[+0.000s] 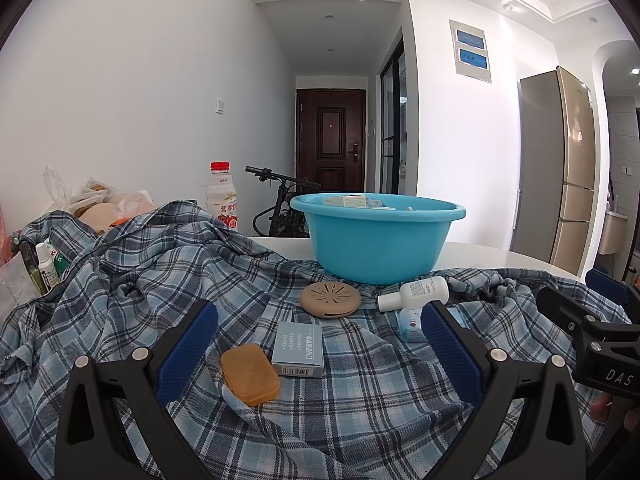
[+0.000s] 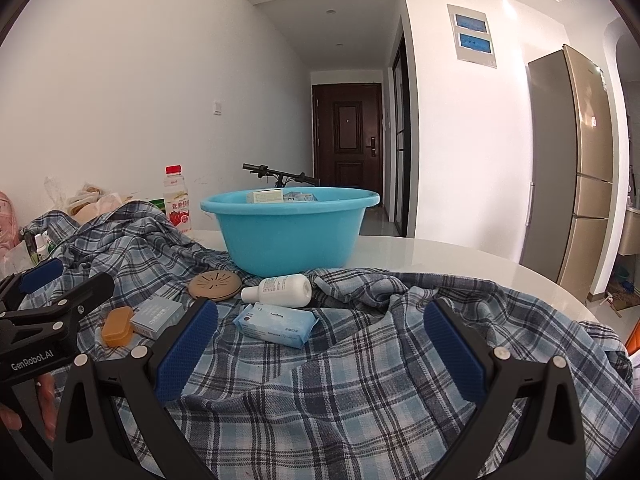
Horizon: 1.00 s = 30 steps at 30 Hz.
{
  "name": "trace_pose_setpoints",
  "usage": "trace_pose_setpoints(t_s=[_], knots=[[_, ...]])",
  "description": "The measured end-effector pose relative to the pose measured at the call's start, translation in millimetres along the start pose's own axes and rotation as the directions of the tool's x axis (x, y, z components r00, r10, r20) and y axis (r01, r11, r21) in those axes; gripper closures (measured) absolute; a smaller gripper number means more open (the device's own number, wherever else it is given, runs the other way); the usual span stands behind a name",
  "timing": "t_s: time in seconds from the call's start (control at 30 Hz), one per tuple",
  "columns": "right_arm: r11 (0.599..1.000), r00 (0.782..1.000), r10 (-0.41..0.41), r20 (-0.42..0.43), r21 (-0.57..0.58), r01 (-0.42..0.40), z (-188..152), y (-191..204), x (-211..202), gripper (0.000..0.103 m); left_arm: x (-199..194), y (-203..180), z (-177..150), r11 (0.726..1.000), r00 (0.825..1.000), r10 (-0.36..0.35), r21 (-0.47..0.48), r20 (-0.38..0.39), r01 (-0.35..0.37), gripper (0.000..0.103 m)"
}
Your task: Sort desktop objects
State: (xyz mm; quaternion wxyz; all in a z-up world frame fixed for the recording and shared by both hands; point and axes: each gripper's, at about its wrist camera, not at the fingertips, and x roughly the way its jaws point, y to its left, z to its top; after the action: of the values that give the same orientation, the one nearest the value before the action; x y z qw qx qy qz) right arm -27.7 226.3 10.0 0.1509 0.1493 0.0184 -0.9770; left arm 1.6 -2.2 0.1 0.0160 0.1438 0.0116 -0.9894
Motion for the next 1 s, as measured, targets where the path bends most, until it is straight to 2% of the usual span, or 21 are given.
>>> trace_pose_setpoints(t_s=[0.33,1.0], knots=[[1.0,1.0,-0.002,0.0,0.0,0.002,0.0,-0.3,-0.1,0.0,1.1,-5.3,-0.8,0.999,0.999,-0.041,0.017,-0.003,0.041,0.0],[1.0,1.0,0.006,-0.002,-0.007,-0.007,0.2,1.9,0.7,0.0,0.5,1.1,-0.8,1.0,1.0,0.013,-0.003,-0.001,-0.013,0.0]])
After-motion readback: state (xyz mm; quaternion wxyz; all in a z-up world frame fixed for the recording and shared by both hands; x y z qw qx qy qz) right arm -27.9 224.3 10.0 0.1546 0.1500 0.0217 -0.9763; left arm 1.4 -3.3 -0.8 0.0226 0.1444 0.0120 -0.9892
